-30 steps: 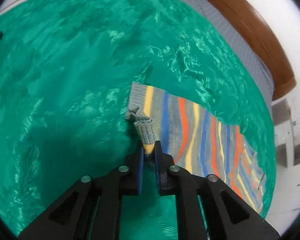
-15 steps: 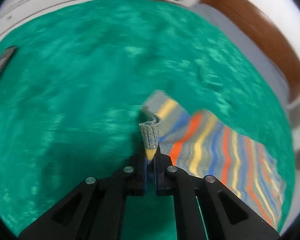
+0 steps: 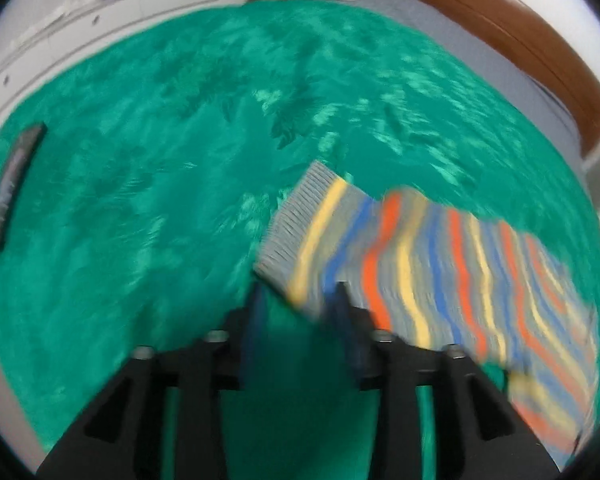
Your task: Fold small clothes
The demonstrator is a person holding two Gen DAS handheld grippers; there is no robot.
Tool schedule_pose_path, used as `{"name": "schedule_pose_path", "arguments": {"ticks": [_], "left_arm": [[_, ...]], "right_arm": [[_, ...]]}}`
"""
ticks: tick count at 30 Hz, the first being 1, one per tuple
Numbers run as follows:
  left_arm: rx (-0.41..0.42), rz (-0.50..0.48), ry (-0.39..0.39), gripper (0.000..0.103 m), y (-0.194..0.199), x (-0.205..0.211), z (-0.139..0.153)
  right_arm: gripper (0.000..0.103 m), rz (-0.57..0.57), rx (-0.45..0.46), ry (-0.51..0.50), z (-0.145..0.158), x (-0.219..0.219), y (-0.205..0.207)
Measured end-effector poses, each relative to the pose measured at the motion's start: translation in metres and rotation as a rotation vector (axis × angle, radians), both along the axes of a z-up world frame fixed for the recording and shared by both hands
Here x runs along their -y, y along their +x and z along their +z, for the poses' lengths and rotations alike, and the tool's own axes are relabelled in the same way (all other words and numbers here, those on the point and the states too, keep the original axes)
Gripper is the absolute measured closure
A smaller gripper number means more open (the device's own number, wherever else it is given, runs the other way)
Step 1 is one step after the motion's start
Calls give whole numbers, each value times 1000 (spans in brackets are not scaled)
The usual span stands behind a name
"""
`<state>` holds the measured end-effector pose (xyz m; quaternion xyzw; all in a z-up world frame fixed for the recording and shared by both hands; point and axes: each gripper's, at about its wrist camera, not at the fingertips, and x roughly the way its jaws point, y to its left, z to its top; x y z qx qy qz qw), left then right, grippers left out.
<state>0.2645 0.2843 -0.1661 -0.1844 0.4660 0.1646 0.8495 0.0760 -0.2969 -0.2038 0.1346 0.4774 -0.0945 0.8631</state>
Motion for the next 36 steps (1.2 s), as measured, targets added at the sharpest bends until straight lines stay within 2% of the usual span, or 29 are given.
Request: {"name": "schedule_pose_path", "arguments": {"ticks": [2, 5, 7, 10, 12, 13, 14, 15, 16, 17, 18, 20, 22, 24, 28, 30, 31, 33, 34, 35, 36], "left_arm": [[19, -142, 1, 54, -33, 20, 12], [-5, -398, -86, 45, -93, 63, 13], [-43, -545, -112, 43, -133, 97, 4], [-121, -677, -70, 43, -173, 143, -21], [-149, -697, -39, 45, -186, 158, -34], [-156, -694, -37, 56, -189, 161, -37], [-159, -690, -51, 78, -190, 162, -40], [-165, -693, -77, 91, -191, 163, -41], [-176, -703, -98, 96, -192, 165, -43], [-169, -705, -75, 98, -197, 166, -41], [-163, -709, -55, 98, -200, 167, -39], [-167, -693, -72, 99, -211, 162, -32], [-175, -684, -110, 99, -221, 153, -28], [-203, -693, -92, 99, -226, 154, -38], [-230, -691, -45, 99, -220, 163, -53], [-221, -707, -15, 97, -222, 165, -50], [-207, -715, 6, 91, -226, 166, -44], [-177, -709, 49, 77, -230, 171, -34], [-146, -700, 70, 54, -235, 170, -24], [-101, -688, 82, 28, -239, 167, -13], [-57, -671, 92, 18, -241, 166, -4]], "right_arm": [[49, 46, -4, 26, 2, -9, -4], [49, 208, -25, 113, 6, -34, -14], [49, 348, -67, 178, 3, -58, -24], [49, 485, -163, 235, -14, -90, -37], [49, 535, -190, 236, -23, -105, -41], [49, 545, -199, 225, -28, -112, -42], [49, 542, -207, 218, -32, -116, -40], [49, 527, -218, 211, -37, -117, -37], [52, 509, -234, 212, -43, -117, -33], [76, 500, -240, 211, -46, -116, -31], [95, 488, -243, 197, -46, -114, -31], [98, 457, -253, 249, -41, -105, -33], [98, 459, -255, 193, -27, -104, -40], [98, 459, -253, 166, -20, -105, -46], [98, 443, -303, 125, -46, -109, -34], [98, 431, -296, 122, -49, -109, -33], [98, 430, -284, 114, -45, -109, -34], [80, 424, -264, 85, -34, -110, -40], [55, 407, -247, 39, -25, -110, -45], [35, 390, -219, -3, -16, -109, -49], [30, 369, -182, -40, -6, -108, -53]]}}
